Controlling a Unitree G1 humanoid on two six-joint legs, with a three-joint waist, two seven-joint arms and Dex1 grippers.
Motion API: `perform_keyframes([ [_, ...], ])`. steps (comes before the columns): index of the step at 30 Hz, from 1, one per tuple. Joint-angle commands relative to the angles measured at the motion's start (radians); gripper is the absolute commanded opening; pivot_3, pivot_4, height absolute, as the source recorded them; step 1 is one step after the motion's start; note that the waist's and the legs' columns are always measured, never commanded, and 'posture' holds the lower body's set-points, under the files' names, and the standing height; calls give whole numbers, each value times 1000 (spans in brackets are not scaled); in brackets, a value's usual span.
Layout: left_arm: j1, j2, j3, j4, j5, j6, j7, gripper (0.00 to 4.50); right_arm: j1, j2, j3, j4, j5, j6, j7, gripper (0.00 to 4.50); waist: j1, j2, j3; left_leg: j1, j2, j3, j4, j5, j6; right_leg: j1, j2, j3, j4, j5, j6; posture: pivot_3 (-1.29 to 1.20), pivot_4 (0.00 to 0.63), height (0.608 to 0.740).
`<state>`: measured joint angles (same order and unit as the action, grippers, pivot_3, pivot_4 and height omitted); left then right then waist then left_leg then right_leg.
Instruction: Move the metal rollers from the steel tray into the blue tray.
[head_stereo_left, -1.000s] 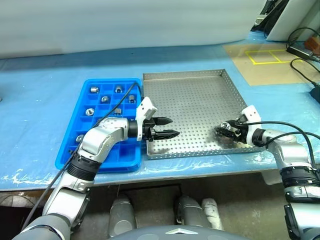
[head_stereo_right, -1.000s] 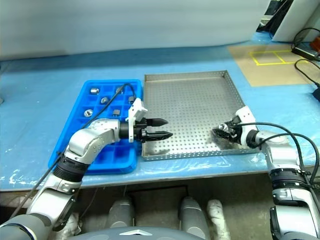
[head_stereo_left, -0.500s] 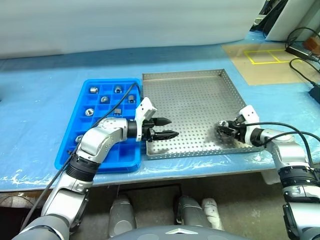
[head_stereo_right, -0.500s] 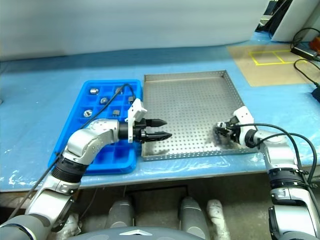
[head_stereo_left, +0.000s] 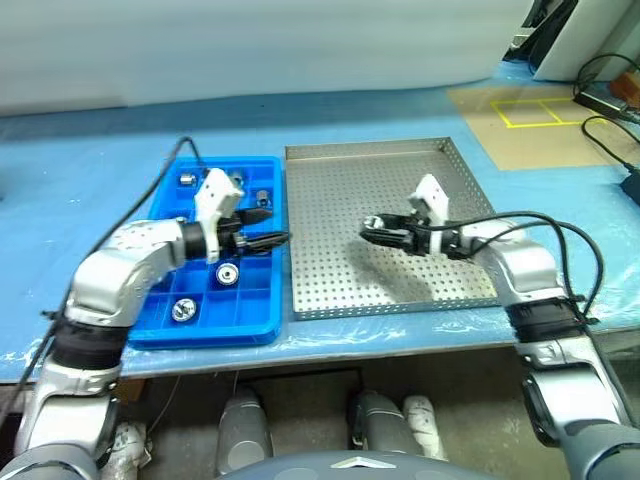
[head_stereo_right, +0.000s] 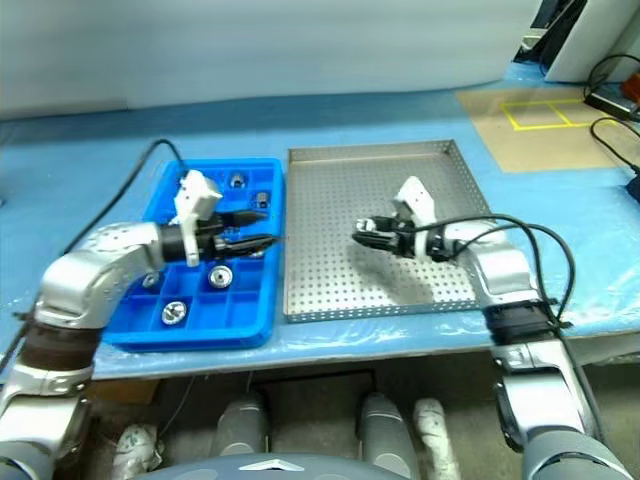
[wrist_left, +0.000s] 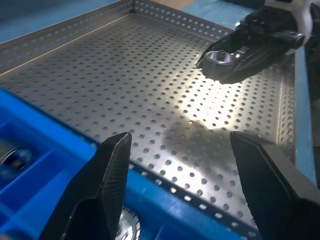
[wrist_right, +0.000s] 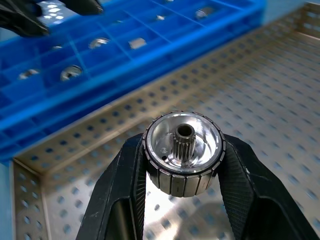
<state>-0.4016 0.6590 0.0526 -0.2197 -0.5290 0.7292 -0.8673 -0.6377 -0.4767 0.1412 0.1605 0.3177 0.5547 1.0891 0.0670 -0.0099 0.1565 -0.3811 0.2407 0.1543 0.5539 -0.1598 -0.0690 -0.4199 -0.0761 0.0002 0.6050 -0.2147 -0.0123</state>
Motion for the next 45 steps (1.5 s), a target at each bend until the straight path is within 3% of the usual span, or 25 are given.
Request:
perform_keyframes([
  [1,59,40,82,-84,-32,12,16,3337,-72,54,38,8,49,10,78,1643,11,0,0,-1,0,0,0,0,0,-1,0,0,0,0,0,166,150,740],
  [8,254,53,190,-250,-92,67,87,3337,-158,198,139,138,37,7,173,1643,57,-1,0,-4,1,-3,-3,0,-1,-2,-1,-2,0,-1,-1,296,150,740],
  [15,433,48,236,-371,-136,103,141,3337,-169,221,210,204,-12,-7,210,1643,95,-1,1,-4,2,-5,-6,3,-6,-3,-2,-2,0,-1,-1,369,150,740],
  [21,484,40,248,-414,-170,111,184,3337,-158,215,221,196,-26,-6,235,1643,116,0,1,-3,3,-6,-8,4,-7,-3,0,-1,1,-1,-1,390,150,740],
  [29,437,37,201,-396,-181,109,211,3337,-159,205,207,129,-8,59,227,4272,122,-1,1,-3,3,-6,-8,4,-7,-3,0,-1,1,-1,-1,356,150,740],
  [36,360,45,147,-346,-174,103,194,3337,-139,168,189,-18,-4,166,142,4272,120,-1,0,-3,3,-6,-8,7,-12,-4,1,0,1,-1,-1,303,150,740],
  [42,235,31,60,-242,-128,64,165,3337,-116,102,29,-155,81,288,29,4272,116,-1,0,-3,2,-6,-8,7,-13,-3,1,0,2,-1,0,227,150,740],
  [45,165,-11,8,-165,-92,31,164,3337,-75,69,-26,-125,59,236,-39,4272,111,-1,0,-2,2,-6,-8,8,-13,-3,1,1,2,0,0,182,150,740],
])
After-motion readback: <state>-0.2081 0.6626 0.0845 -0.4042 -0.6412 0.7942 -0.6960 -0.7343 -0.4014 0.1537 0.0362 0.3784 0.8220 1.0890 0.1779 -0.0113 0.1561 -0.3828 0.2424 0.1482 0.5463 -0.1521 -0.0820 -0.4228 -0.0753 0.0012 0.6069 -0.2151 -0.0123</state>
